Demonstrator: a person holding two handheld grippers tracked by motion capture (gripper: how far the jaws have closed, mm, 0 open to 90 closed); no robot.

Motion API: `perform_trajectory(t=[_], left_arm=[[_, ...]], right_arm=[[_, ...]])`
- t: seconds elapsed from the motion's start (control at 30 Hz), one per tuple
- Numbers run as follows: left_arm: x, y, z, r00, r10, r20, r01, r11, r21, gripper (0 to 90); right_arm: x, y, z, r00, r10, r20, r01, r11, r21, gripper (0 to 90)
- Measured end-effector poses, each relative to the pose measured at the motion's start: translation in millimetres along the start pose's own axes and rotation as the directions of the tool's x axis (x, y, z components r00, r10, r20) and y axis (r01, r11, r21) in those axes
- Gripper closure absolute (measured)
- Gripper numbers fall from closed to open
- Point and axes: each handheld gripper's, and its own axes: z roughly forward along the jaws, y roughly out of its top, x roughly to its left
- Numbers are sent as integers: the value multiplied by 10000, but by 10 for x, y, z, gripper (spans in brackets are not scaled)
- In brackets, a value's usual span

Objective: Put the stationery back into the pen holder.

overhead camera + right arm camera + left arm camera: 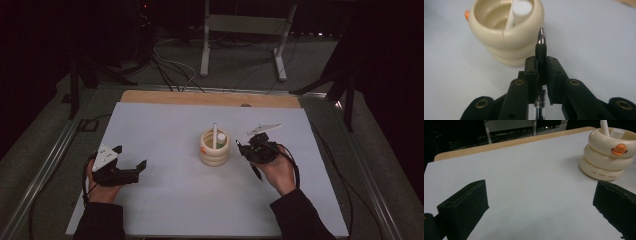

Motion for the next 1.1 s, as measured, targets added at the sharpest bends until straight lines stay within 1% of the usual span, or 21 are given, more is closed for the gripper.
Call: perform_trajectory(t=[0.07,0.1,0.2,0.5,0.9,1.1], left_arm=[[1,0,-1,10000,0,-3,0,10000,-2,2],[1,0,-1,10000,0,-3,0,10000,-2,2],[2,0,0,10000,2,3,-2,10000,2,2],[3,0,-1,10000,0,6,0,10000,0,2],[4,0,-1,10000,3,12,-3,10000,10,2],[6,-1,-1,10000,-8,21,8,10000,8,1]], right_arm=[[-1,42,-24,10000,12,-8,-12,9997,-229,810],[-1,42,-24,10000,12,-8,-12,9997,-229,810],[-6,117,-51,10000,-5,-89,0,9982,-600,810],[-15,211,-62,9999,-12,-116,0,9952,-979,811],[-20,266,-89,9999,-117,-95,104,9913,-1315,810],[-35,302,-108,9999,-132,-95,116,9872,-1588,810]])
